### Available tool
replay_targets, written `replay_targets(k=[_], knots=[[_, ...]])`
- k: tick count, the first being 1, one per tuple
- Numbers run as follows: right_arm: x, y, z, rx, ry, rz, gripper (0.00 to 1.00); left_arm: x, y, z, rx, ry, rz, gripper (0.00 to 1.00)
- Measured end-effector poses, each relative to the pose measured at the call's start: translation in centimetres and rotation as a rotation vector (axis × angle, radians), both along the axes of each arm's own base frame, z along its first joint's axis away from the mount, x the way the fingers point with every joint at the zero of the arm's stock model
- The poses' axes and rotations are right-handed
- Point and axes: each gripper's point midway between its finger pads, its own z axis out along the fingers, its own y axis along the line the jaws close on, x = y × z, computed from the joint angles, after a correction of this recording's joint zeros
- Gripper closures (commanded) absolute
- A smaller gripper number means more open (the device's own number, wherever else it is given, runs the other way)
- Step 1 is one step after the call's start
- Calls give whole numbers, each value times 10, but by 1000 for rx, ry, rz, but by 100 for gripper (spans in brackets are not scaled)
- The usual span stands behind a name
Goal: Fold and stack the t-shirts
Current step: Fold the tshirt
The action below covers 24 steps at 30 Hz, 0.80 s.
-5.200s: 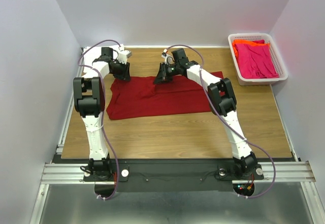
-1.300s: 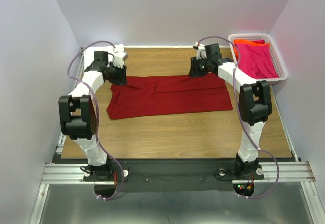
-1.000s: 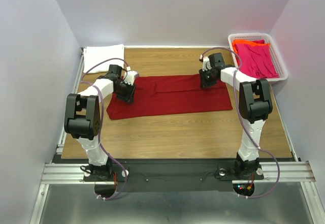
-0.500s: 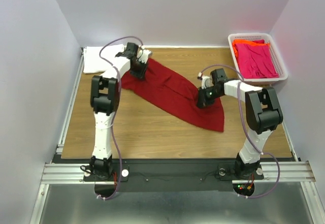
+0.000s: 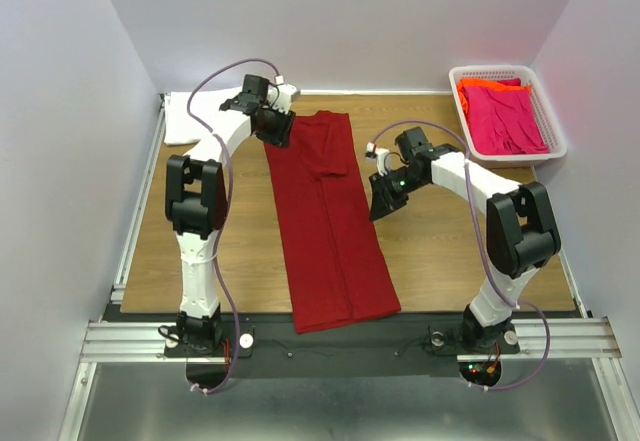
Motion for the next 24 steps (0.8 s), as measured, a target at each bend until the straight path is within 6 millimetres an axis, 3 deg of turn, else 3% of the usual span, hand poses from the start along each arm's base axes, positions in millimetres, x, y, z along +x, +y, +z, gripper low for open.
replay_targets(k=[3,6,10,14,20,24], knots=[[18,-2,-3,-21,-43,-13,77,-14,2,19,-30,-23,0,52],[21,-1,-22,-44,-14,-23,78,-19,1,16,-44,-18,3,53],[23,0,-54,-76,54,-50,80,-28,1,-15,-42,55,9,53],[22,5,-58,-53,84,-79,80,-31,1,-51,-30,130,11,54],[-2,27,-64,2,142,-56,80,1,-10,-52,-55,91,2,55],[-13,45,-57,28,159,-14,78,5,-16,-50,-80,83,-14,53]])
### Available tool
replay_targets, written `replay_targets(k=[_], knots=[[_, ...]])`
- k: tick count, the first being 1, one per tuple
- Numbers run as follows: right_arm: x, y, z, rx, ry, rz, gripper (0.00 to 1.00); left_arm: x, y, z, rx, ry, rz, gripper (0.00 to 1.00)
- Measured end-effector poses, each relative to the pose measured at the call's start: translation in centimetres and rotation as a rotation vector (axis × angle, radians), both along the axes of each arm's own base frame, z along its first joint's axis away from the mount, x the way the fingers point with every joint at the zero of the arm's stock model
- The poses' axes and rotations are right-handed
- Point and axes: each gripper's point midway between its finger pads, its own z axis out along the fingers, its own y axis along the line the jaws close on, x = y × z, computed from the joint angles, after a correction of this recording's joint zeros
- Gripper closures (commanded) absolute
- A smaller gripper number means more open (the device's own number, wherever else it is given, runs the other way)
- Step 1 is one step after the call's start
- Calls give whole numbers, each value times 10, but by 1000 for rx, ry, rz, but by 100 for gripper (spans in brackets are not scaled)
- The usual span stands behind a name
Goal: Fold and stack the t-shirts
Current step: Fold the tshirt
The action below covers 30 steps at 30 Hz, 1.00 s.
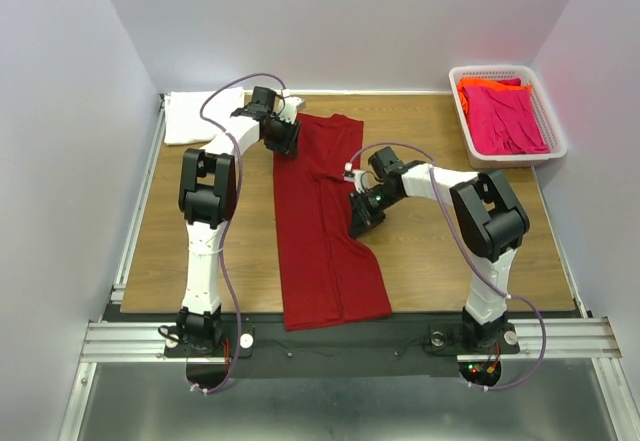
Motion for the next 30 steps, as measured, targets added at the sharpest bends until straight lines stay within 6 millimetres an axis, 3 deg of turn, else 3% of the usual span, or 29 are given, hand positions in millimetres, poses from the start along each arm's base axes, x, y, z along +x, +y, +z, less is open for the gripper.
replay_targets(k=[4,7,10,14,18,24,28,30], knots=[[27,9,17,11,-67,-13,75,-4,-2,1,-15,-3,-15,51],[74,17,47,42,-184,-49,73,-18,-1,7,-23,9,-24,50],[122,22,78,66,-314,-92,74,-34,0,25,-39,5,-34,50],[185,25,96,44,-448,-178,75,-43,-2,56,-67,-49,-47,50],[216,28,71,-11,-448,-240,75,-48,-2,57,-79,-54,-47,52],[237,22,10,-124,-385,-321,78,-61,3,24,-58,31,-20,53],[252,11,10,-172,-409,-393,80,-58,6,-1,-29,73,2,57],[259,7,9,-185,-414,-428,80,-47,6,-2,-36,71,13,58]])
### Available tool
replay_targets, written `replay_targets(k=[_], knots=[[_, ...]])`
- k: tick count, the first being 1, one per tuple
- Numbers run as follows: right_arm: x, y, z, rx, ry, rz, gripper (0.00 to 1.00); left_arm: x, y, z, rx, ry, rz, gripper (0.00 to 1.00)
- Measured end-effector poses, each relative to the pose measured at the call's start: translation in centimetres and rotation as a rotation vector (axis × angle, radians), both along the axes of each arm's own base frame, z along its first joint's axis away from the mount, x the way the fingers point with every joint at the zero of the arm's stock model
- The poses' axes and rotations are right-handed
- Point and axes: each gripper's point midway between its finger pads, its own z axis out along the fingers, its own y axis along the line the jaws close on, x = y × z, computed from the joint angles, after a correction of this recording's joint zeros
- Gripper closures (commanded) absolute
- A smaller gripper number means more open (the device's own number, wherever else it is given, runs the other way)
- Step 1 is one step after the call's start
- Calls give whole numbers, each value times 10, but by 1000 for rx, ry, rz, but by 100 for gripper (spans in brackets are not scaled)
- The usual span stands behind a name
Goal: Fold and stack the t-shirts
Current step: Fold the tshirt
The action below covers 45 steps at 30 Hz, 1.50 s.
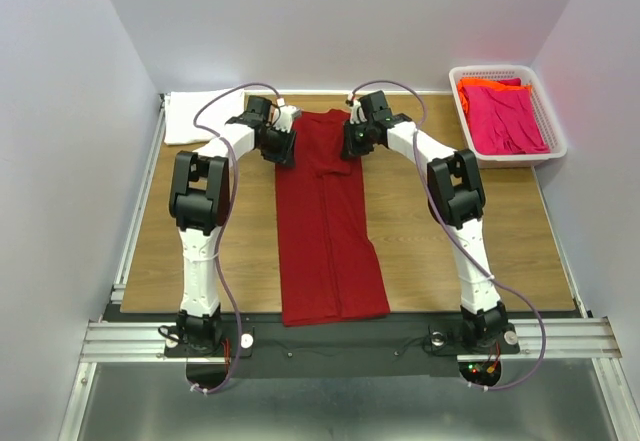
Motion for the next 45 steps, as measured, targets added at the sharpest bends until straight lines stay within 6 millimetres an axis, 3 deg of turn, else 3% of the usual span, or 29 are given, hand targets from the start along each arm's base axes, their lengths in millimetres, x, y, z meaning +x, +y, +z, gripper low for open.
replay_targets(k=[4,11,18,20,21,25,27,29,32,33,36,38,39,40,42,45], knots=[[23,-2,1,7,-38,-61,80,25,-1,0,-19,-16,31,58],[71,-8,4,28,-135,-132,80,94,-5,5,-66,-102,69,57],[89,-14,6,28,-177,-159,73,102,-3,6,-72,-114,75,48],[89,-13,6,27,-181,-154,63,102,-5,7,-81,-119,68,45],[88,-12,7,33,-180,-145,49,102,-5,8,-86,-126,62,44],[84,-4,18,63,-185,-99,28,98,-3,17,-104,-131,44,29],[76,-4,27,65,-183,-70,22,94,3,36,-116,-156,27,10],[66,-9,45,70,-187,-42,13,90,11,64,-119,-207,9,4],[42,-17,96,66,-247,28,4,73,30,137,-99,-352,-24,4],[30,-21,124,67,-288,52,2,60,40,176,-86,-431,-29,4],[-3,-35,200,65,-432,117,0,23,56,266,-44,-663,-56,3],[-34,-45,259,68,-572,165,1,-18,60,325,-15,-841,-99,1],[-46,-48,276,68,-619,181,0,-40,60,351,-3,-932,-122,1],[-63,-53,293,61,-675,209,0,-57,59,363,17,-994,-147,1],[-90,-58,305,50,-730,270,0,-86,55,356,41,-1021,-189,1],[-136,-61,285,26,-727,399,4,-116,49,322,73,-981,-263,1]])
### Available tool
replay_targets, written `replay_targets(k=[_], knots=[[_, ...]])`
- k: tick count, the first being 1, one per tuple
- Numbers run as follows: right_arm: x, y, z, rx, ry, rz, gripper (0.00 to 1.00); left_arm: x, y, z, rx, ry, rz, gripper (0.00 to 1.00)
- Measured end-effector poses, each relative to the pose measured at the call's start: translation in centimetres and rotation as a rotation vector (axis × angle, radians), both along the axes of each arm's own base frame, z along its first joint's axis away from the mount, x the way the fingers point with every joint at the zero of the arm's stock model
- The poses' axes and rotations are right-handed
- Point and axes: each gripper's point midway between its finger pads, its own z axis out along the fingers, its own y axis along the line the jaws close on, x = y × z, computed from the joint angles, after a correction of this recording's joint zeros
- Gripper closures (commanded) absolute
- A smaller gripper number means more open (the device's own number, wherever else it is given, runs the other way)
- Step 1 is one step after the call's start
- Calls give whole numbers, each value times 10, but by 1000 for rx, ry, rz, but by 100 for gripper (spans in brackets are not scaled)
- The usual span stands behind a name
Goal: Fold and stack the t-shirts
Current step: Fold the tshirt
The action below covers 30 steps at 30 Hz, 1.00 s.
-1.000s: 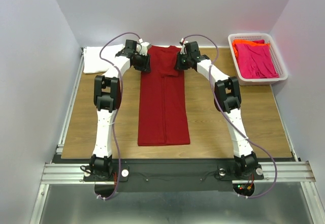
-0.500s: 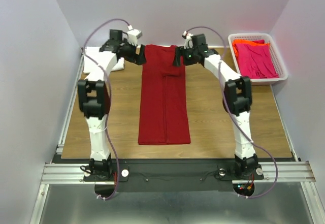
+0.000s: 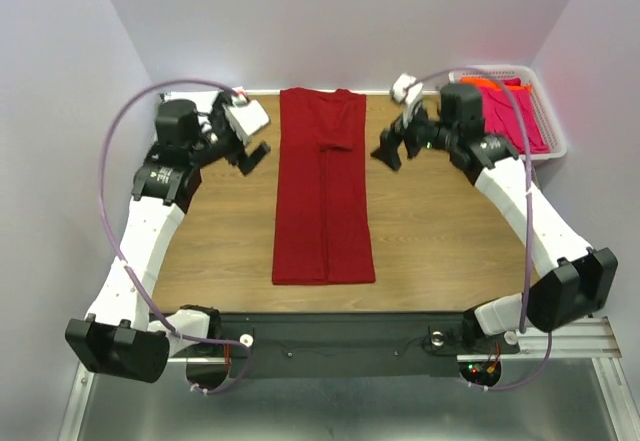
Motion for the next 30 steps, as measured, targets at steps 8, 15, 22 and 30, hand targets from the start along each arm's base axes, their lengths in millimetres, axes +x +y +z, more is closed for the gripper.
replay_targets(k=[8,15,22,30], knots=[[-146,9,-181,-316,281,333,16,-98,-1,-194,288,379,-270,17],[-216,3,-242,-486,323,543,36,-189,-21,-260,438,384,-572,33],[-243,20,-265,-573,211,675,52,-224,-33,-297,536,354,-716,47],[-247,33,-281,-608,123,722,56,-214,-35,-310,598,339,-710,48]])
